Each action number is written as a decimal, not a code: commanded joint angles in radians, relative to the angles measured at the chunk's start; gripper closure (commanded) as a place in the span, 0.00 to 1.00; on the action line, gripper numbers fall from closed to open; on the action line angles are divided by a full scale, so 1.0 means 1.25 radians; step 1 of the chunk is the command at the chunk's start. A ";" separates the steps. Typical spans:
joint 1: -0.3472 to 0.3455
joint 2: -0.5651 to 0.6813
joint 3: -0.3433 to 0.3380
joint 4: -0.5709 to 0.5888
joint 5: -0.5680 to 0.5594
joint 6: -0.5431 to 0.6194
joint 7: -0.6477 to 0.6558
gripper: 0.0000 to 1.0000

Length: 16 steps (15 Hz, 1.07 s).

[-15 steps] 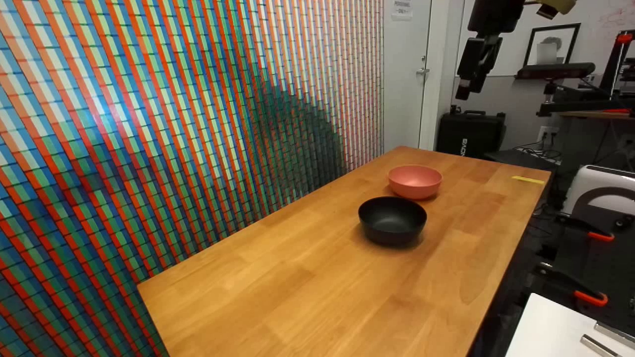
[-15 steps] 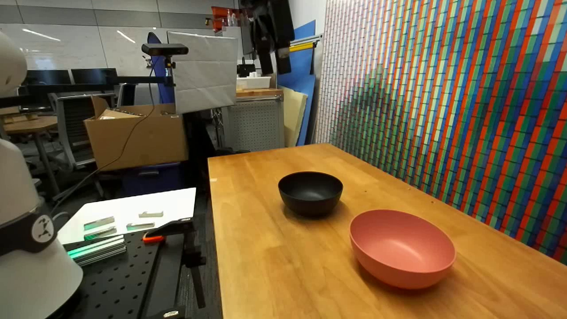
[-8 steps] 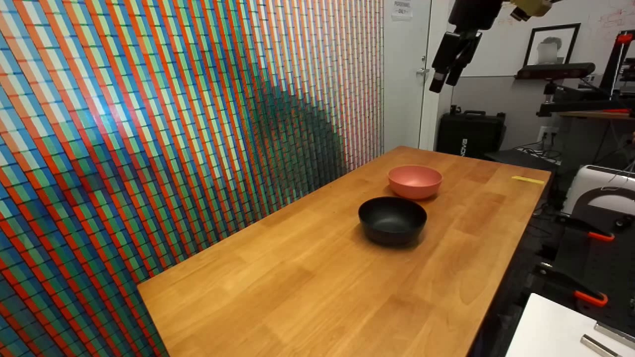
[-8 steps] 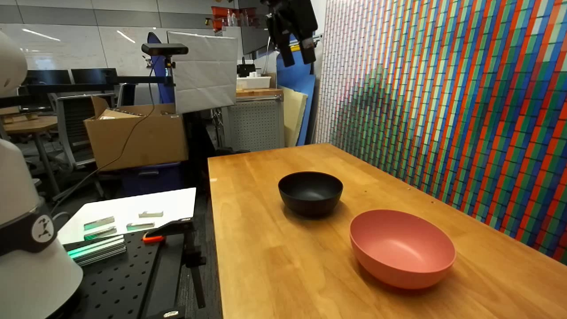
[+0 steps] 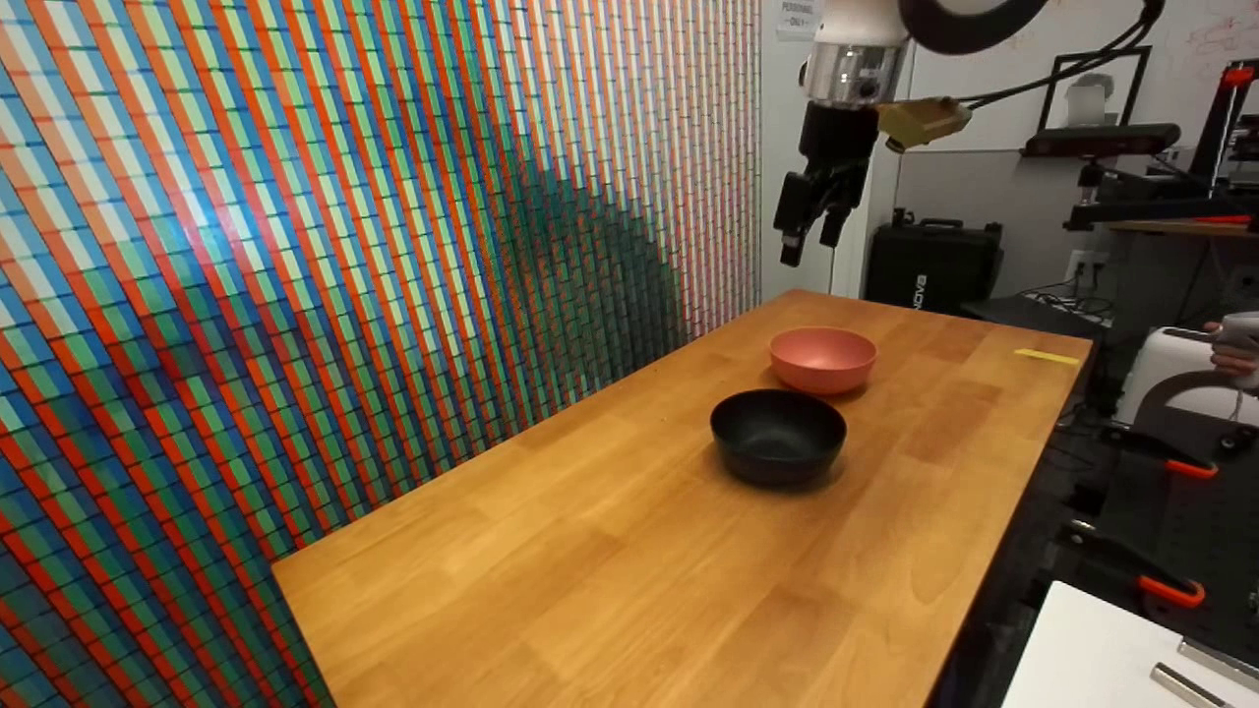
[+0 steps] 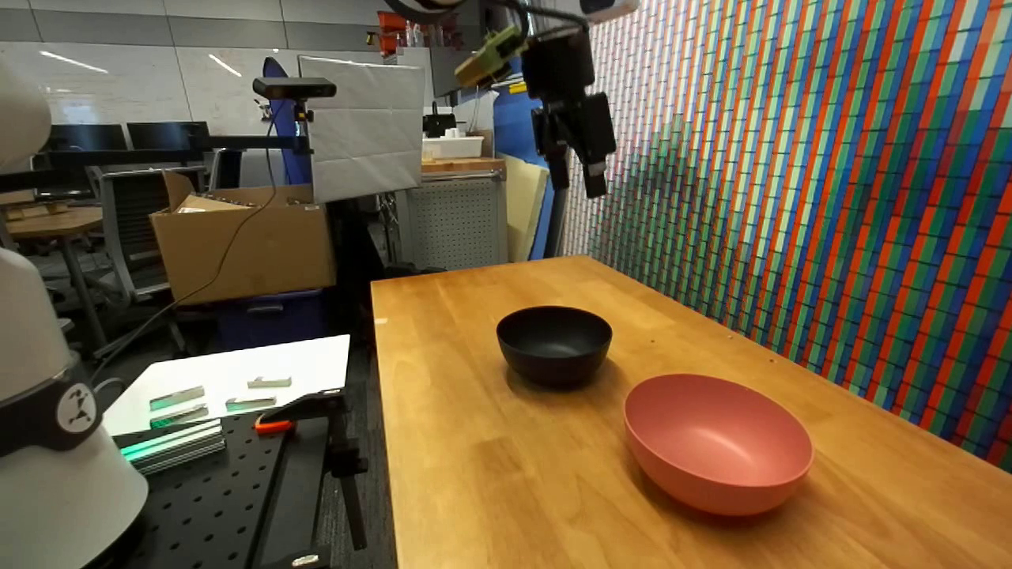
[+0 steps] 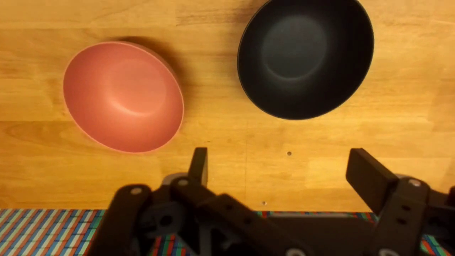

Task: Put the black bowl inside the pink bowl

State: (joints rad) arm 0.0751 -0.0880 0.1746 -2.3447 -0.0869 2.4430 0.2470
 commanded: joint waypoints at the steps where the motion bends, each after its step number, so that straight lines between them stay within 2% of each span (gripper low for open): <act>1: 0.013 0.132 -0.007 0.068 -0.046 -0.004 0.053 0.00; 10: 0.053 0.330 -0.095 0.105 -0.136 0.010 0.112 0.00; 16: 0.104 0.427 -0.135 0.145 -0.146 0.043 0.141 0.00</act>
State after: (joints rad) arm 0.1578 0.3810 0.0404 -2.2229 -0.2432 2.4741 0.3806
